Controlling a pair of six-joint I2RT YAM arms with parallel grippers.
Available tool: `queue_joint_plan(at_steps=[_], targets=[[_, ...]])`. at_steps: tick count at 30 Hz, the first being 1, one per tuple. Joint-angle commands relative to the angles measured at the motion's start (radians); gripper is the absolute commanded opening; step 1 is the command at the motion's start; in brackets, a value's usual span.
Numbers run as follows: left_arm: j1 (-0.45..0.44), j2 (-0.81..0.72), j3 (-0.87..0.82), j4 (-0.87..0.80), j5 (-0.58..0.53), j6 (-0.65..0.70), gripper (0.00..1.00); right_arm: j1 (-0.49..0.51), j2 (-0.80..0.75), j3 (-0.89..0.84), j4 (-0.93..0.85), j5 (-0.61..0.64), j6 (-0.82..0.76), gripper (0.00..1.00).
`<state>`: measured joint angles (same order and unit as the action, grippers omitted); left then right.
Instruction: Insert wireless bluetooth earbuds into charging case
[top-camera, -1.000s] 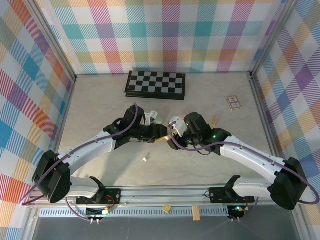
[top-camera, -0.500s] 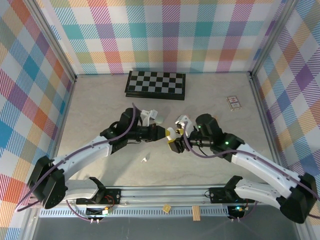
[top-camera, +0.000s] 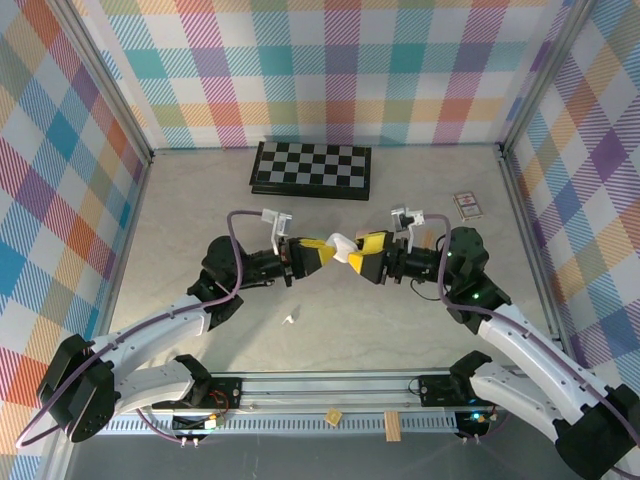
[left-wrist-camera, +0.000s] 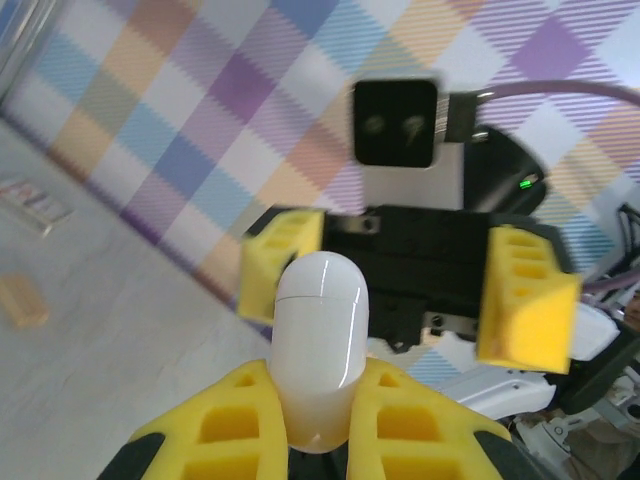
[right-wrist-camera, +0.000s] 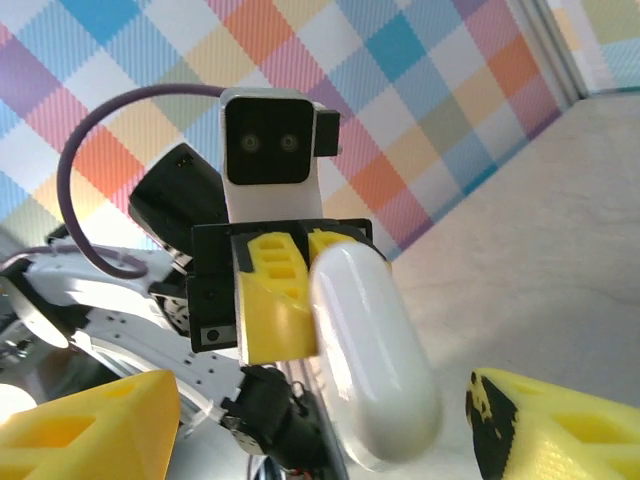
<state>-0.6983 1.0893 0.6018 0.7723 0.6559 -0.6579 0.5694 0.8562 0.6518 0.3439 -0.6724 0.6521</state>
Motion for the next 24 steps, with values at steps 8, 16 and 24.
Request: queue_joint_plan(at_steps=[8, 16, 24], targets=[[-0.027, -0.025, 0.007, 0.170, 0.046, -0.014, 0.05, -0.003, 0.044, 0.012, 0.212, -0.076, 0.136, 0.33], [-0.033, -0.055, 0.012, 0.079, 0.046, 0.044, 0.36, -0.003, -0.004, 0.066, -0.006, -0.059, -0.070, 0.12], [-0.033, -0.179, 0.088, -0.478, 0.050, 0.478, 0.64, 0.004, 0.014, 0.292, -0.589, -0.077, -0.546, 0.08]])
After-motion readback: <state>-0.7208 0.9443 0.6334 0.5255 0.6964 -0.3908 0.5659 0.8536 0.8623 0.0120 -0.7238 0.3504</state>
